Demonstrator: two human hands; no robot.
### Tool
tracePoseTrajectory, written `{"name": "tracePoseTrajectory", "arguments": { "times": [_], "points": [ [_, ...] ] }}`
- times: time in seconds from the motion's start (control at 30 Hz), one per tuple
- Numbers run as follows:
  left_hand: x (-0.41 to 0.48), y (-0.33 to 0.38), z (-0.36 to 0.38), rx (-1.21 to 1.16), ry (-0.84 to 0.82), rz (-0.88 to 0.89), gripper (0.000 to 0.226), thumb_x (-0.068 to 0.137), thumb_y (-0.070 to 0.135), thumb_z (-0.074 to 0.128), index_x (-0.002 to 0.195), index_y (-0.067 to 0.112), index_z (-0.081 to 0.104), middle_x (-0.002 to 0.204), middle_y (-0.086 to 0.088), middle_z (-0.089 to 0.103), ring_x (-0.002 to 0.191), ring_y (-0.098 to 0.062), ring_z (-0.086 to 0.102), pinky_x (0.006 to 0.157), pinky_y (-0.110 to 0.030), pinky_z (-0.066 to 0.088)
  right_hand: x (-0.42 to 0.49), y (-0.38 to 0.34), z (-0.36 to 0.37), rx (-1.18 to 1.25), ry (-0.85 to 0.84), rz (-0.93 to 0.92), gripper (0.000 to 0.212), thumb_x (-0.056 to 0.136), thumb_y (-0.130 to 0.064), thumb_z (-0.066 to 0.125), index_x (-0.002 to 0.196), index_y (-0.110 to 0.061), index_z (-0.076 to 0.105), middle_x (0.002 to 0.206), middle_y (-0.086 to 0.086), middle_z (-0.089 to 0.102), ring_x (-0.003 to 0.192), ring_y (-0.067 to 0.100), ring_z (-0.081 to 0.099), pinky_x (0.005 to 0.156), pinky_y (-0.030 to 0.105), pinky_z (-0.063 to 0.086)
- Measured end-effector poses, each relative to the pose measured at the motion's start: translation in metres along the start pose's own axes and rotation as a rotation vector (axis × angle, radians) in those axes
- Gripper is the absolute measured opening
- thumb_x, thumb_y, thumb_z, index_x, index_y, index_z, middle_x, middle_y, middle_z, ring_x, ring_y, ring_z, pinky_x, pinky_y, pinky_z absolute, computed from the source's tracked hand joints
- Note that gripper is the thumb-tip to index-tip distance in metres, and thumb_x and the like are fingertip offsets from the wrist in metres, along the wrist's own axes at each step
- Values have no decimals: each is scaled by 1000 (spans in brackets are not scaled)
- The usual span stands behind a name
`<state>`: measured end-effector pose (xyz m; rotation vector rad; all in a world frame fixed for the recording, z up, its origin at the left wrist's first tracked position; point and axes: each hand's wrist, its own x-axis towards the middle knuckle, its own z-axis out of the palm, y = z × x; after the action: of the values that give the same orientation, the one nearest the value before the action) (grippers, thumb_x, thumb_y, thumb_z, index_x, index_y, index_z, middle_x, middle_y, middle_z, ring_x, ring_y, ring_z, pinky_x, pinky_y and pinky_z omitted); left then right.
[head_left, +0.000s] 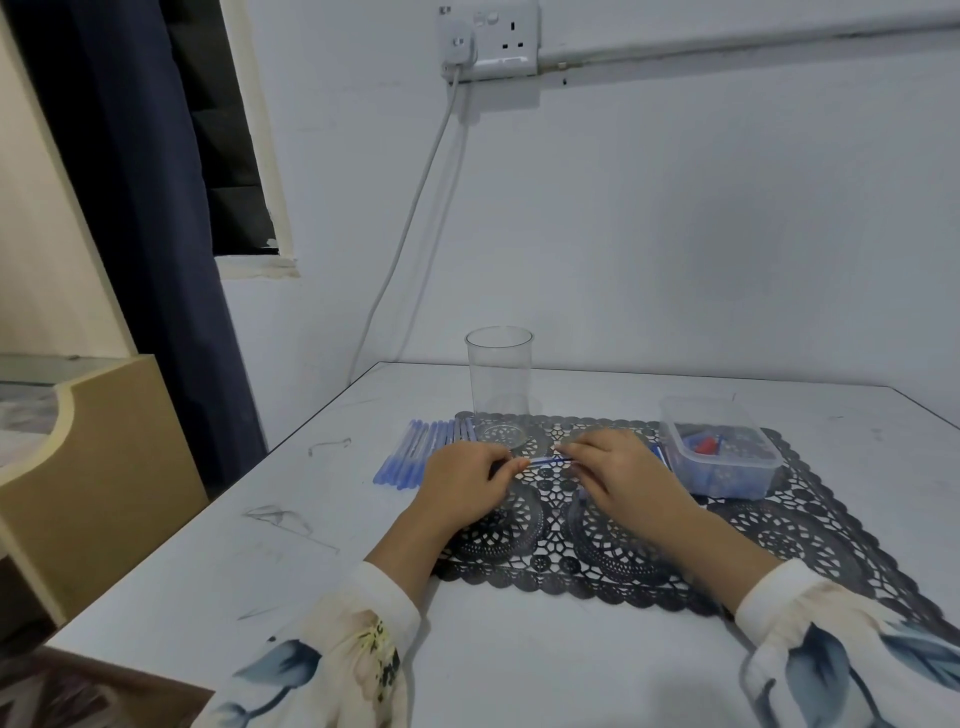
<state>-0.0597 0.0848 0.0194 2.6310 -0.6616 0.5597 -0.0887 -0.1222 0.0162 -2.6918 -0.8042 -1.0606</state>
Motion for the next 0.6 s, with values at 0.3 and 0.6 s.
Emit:
{"name": "tracePoseTrajectory", "arguments": {
  "times": [0.3,0.6],
  "points": [
    [-1,0,-1,-6,1,-5,40,94,49,42,81,19,66,59,6,53,61,-11,50,49,-21,27,0,7,-14,-89,32,1,27,60,-14,86,84,-20,75,68,-3,60,61,18,57,64,30,47],
    [-1,1,-1,-42,-14,-5,40,94,48,43,80,18,66,59,3,57,57,-11,50,53,-22,35,-2,25,-14,-216,9,83,29,55,-7,87,76,-20,73,70,-3,64,64,19,61,66,37,50]
  ]
}}
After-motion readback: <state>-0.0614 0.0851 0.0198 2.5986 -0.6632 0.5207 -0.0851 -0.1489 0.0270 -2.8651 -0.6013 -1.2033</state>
